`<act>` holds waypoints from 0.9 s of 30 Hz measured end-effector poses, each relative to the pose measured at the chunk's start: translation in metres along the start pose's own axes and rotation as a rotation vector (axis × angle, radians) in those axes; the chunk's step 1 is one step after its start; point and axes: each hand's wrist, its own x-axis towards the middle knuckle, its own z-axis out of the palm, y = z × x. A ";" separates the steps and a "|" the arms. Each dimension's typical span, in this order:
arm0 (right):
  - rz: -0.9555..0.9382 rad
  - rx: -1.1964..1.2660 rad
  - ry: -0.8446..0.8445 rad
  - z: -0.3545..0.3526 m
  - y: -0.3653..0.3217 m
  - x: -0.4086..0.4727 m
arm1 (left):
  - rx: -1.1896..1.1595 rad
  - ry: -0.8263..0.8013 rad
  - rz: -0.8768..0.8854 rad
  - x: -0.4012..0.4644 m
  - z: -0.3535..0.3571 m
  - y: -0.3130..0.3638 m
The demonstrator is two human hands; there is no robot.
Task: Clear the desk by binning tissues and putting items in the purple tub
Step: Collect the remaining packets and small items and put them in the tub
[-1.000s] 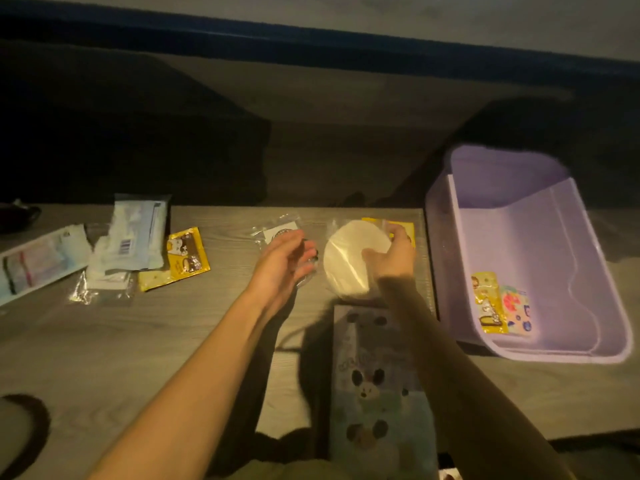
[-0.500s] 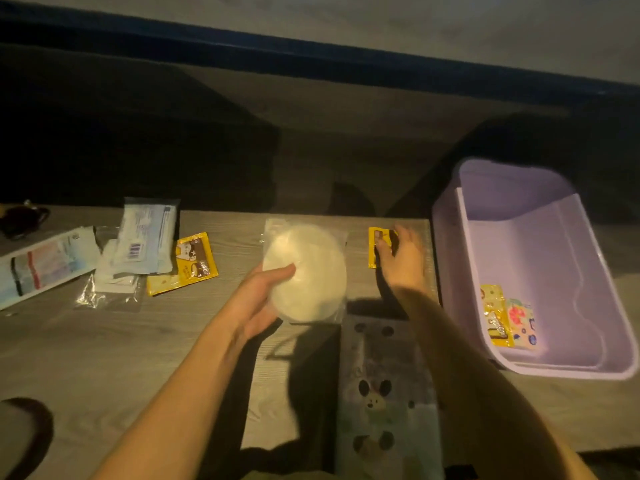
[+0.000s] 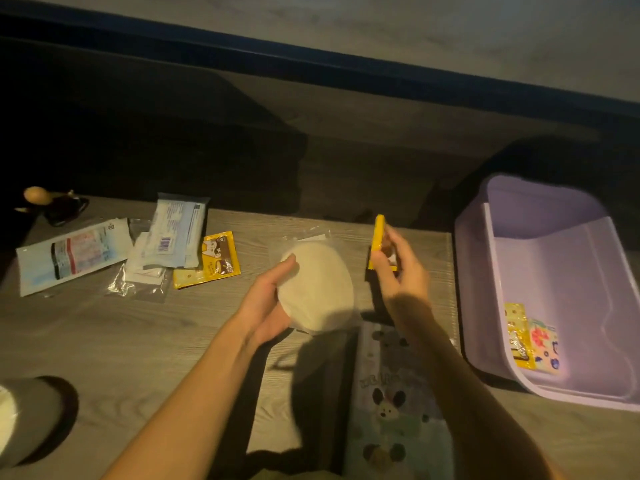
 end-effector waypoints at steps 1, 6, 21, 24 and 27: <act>-0.033 0.013 -0.129 0.008 -0.007 -0.010 | -0.024 -0.023 0.003 0.001 0.000 0.000; -0.248 -0.491 -0.526 0.058 0.003 -0.029 | -0.018 0.032 0.055 -0.006 0.002 -0.001; -0.200 -0.493 -0.142 0.088 0.051 -0.002 | -0.036 0.467 0.261 -0.068 -0.059 0.021; -0.040 -0.130 -0.056 0.087 0.034 -0.011 | -0.073 0.446 0.266 -0.083 -0.061 0.020; -0.125 0.028 -0.165 0.088 0.000 -0.039 | -0.093 0.421 0.274 -0.090 -0.057 0.012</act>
